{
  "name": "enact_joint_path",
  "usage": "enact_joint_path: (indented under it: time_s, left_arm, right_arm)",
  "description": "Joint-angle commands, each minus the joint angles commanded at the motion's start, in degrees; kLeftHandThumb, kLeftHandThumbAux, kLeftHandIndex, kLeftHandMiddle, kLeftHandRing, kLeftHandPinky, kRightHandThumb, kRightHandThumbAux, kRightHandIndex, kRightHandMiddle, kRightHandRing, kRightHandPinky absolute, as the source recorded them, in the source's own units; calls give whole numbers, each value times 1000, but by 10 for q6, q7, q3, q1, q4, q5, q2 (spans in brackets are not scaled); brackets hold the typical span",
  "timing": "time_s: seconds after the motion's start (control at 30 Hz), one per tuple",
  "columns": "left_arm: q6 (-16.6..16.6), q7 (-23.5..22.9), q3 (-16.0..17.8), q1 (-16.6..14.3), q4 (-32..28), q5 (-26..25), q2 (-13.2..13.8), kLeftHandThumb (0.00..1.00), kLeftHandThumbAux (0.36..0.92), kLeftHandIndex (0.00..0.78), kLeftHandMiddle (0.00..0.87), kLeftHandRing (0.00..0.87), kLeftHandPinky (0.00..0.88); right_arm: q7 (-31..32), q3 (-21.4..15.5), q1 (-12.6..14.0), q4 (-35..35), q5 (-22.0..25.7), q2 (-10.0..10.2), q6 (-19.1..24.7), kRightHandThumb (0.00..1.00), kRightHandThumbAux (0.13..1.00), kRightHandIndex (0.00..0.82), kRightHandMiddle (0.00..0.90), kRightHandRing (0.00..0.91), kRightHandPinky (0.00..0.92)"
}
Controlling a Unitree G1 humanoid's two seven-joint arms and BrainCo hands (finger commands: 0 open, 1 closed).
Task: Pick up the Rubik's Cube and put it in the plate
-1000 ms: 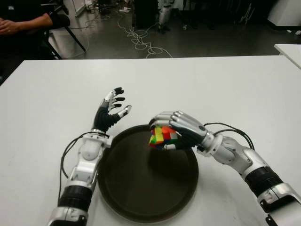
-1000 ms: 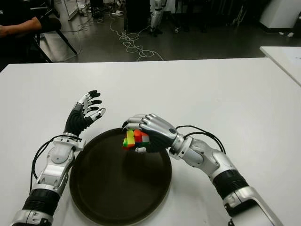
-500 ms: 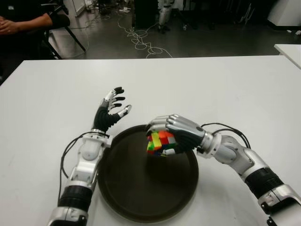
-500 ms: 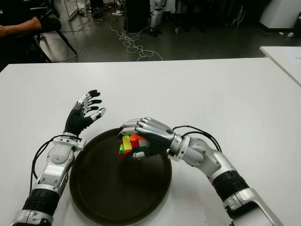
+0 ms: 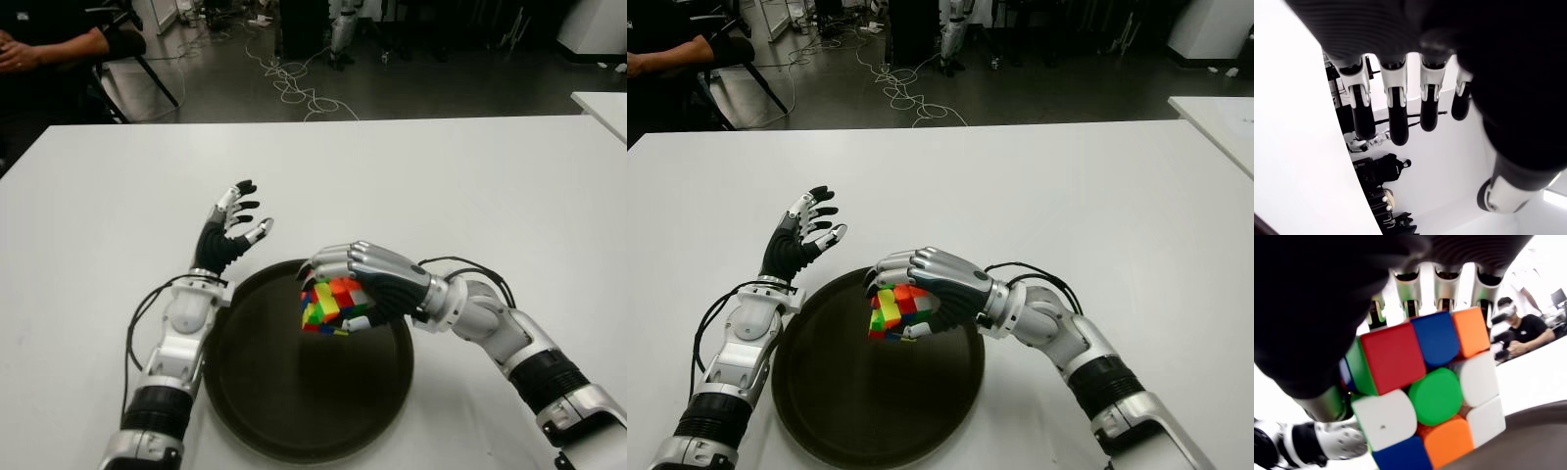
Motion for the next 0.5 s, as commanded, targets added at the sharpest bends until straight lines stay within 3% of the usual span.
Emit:
enact_joint_path:
  time_s: [0.27, 0.33, 0.37, 0.4, 0.5]
  left_arm:
    - [2, -4, 0, -1, -1, -3, 0, 140, 662, 131, 159, 195, 245]
    - [2, -4, 0, -1, -2, -4, -1, 139, 661, 129, 161, 197, 250]
    - [0, -5, 0, 0, -2, -5, -1, 138, 661, 129, 161, 197, 250]
    - [-1, -5, 0, 0, -2, -6, -2, 141, 664, 129, 162, 197, 249]
    - [-5, -7, 0, 0, -2, -9, -2, 145, 666, 129, 163, 198, 245]
  right_arm:
    - [1, -8, 5, 15, 22, 16, -11, 834, 694, 445, 425, 329, 368]
    - [2, -10, 6, 14, 22, 18, -10, 748, 722, 417, 298, 269, 308]
    - [3, -9, 7, 12, 17, 18, -2, 736, 725, 413, 281, 261, 300]
    - [4, -9, 8, 11, 14, 19, 3, 532, 768, 283, 200, 191, 225]
    - [13, -7, 7, 7, 7, 16, 17, 196, 804, 99, 73, 75, 107]
